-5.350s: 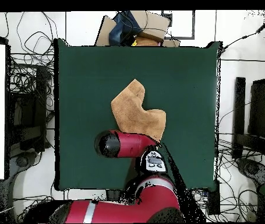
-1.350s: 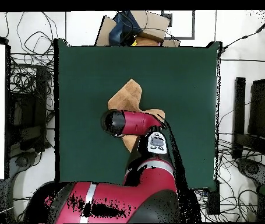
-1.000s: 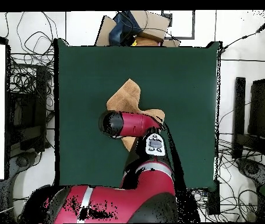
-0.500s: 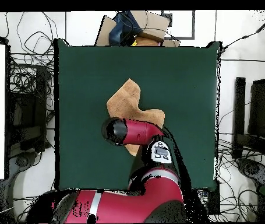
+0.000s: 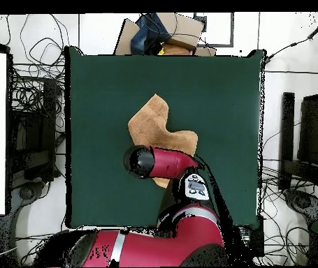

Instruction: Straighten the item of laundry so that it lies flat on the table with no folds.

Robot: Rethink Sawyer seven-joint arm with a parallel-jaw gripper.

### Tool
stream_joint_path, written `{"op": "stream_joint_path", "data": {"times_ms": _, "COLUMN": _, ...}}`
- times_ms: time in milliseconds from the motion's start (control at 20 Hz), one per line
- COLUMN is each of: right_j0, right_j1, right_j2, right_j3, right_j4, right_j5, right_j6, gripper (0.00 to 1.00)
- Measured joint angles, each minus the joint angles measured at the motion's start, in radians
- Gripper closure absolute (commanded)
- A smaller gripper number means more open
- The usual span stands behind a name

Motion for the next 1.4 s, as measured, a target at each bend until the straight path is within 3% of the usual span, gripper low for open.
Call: {"op": "stream_joint_path", "data": {"times_ms": 1400, "right_j0": 0.009, "right_j1": 0.067, "right_j2": -0.004, "right_j3": -0.094, "right_j4": 0.0, "right_j5": 0.055, "right_j6": 0.0, "gripper": 1.0}}
